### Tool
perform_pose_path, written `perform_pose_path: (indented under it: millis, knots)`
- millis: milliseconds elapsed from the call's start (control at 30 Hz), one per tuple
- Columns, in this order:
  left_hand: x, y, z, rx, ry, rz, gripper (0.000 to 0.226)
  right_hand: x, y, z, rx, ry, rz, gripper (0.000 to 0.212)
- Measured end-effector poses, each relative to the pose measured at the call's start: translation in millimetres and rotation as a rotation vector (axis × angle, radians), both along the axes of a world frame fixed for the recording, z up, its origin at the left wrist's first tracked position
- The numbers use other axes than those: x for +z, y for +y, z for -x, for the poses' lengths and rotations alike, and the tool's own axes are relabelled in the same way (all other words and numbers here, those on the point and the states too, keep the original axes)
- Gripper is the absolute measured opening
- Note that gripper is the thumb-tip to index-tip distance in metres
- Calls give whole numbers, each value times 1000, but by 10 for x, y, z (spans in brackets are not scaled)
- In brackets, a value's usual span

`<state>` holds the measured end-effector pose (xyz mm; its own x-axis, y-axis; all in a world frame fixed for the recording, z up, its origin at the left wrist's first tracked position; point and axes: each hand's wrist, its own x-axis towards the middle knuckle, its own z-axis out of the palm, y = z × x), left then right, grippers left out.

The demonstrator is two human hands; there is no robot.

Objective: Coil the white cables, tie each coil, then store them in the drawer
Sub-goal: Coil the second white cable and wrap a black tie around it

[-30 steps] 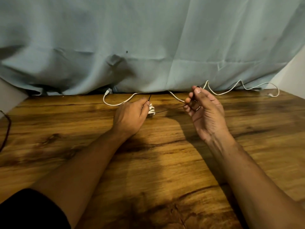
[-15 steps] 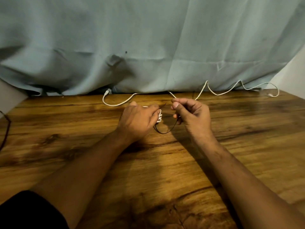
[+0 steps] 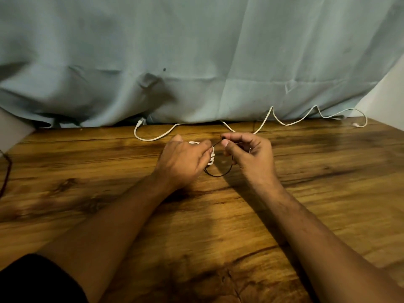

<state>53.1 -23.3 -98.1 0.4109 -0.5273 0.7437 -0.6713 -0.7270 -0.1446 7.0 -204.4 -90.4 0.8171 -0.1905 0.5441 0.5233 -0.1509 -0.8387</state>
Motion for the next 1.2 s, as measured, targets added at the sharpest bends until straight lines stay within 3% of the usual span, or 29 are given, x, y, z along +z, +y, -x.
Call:
perform_pose_path:
  millis: [200, 433, 567, 733, 833, 967, 1200]
  knots:
    - [28, -9, 33, 3, -18, 4, 23, -48, -1, -12, 5, 9, 103, 25]
    - [61, 1, 100, -51, 49, 14, 28, -58, -1, 12, 49, 83, 112, 14]
    - [65, -21, 104, -118, 246, 3, 31, -21, -21, 12, 107, 67, 49, 19]
    - [64, -1, 91, -136, 328, 44, 26, 29, -54, 39, 172, 134, -23, 13]
    - [68, 4, 103, -132, 340, 63, 24, 45, -84, 44, 201, 169, -72, 11]
    - [72, -5, 129, -137, 306, 80, 23, -8, -75, 17, 168, 173, 12, 12]
    - [74, -3, 118, -107, 287, 76, 21, 10, -61, 56, 227, 225, -100, 13]
